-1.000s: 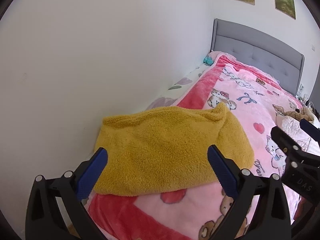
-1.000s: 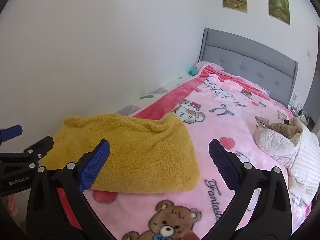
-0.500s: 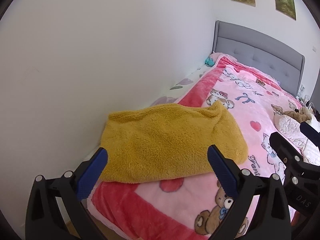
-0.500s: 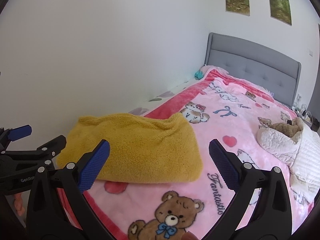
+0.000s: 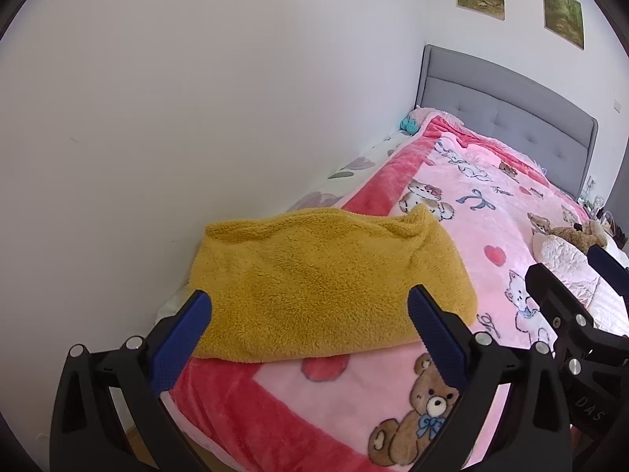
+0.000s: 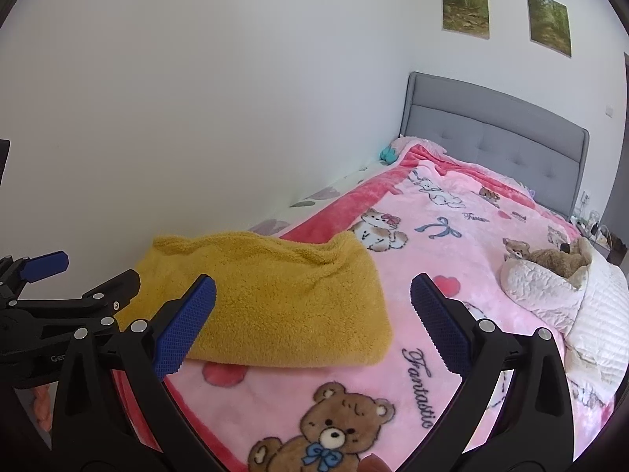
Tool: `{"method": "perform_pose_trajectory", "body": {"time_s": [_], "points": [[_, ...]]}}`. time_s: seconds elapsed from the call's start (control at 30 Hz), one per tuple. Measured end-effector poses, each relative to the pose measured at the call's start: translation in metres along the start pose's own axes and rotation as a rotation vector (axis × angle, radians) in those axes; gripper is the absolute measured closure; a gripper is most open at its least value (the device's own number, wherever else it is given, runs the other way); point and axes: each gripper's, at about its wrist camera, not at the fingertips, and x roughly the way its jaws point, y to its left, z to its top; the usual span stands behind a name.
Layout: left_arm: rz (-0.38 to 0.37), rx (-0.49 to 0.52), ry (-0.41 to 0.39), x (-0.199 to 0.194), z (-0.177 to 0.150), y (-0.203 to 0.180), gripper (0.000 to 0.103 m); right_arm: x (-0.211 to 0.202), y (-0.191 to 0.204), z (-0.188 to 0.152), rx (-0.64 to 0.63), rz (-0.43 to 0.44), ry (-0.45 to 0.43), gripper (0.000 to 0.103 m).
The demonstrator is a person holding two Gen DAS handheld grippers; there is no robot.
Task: Fold large clothes
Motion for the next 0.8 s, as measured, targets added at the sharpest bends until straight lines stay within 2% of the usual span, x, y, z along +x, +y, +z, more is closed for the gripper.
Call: {"method": "perform_pose_trajectory", "body": {"time_s": [0.2,0.43,0.63,0.8], "points": [[-0.011,0.006,-0.007,0.005,0.006,0.001,0.005,0.004,0.000,0.003,-0.003,-0.011,-0.009,0.008],[0.034,0.019,0.001,0.017,0.012,-0.002,0.005,0.012,-0.001,0.008,-0.003,-0.026,-0.010,0.008],[0.027,-0.028,0.010,0.024,0.019,0.007,0.005,0.017,-0.004,0.012,-0.004,-0.029,-0.008,0.008],[0.034,-0.027,0.020,0.027,0.023,0.009,0.005,0.019,-0.006,0.015,0.003,-0.033,-0.007,0.008]]}}
